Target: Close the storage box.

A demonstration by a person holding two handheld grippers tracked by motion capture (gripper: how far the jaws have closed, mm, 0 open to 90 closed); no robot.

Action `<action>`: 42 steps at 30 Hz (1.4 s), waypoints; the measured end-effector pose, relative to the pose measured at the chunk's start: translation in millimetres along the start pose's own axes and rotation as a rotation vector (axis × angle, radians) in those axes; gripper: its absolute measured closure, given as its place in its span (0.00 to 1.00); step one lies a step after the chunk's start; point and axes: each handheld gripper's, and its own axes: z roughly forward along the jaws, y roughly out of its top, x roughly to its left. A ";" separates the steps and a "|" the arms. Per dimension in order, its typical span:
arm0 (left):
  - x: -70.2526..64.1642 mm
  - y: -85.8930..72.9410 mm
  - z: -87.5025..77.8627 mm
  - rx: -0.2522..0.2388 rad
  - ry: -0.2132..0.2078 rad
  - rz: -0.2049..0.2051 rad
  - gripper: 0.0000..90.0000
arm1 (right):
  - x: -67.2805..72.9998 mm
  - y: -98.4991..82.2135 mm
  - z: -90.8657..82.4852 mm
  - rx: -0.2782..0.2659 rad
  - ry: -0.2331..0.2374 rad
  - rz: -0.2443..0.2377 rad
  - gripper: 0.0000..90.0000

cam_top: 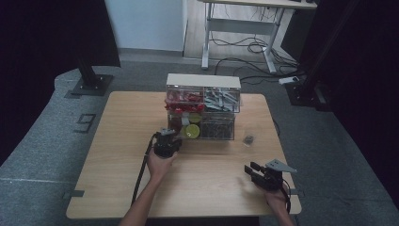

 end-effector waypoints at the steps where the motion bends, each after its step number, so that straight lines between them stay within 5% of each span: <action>1: -1.3 -1.4 -0.3 -0.001 -0.004 0.006 0.99 | -0.2 0.0 0.0 0.000 0.000 0.002 0.67; 9: -8.9 -29.9 1.3 0.036 -0.038 0.071 0.88 | -1.6 -0.8 0.1 -0.001 -0.016 0.007 0.62; 17: -4.4 -55.6 -3.0 0.063 -0.043 0.084 0.72 | -1.7 -3.2 4.2 0.016 -0.019 0.010 0.60; 29: -2.0 -85.6 -21.4 0.066 -0.016 0.113 0.70 | -2.8 -9.2 9.0 0.064 -0.018 0.007 0.57; 42: 6.8 -97.4 -39.1 0.067 0.011 0.140 0.66 | -1.9 -9.4 10.1 0.092 -0.040 0.001 0.56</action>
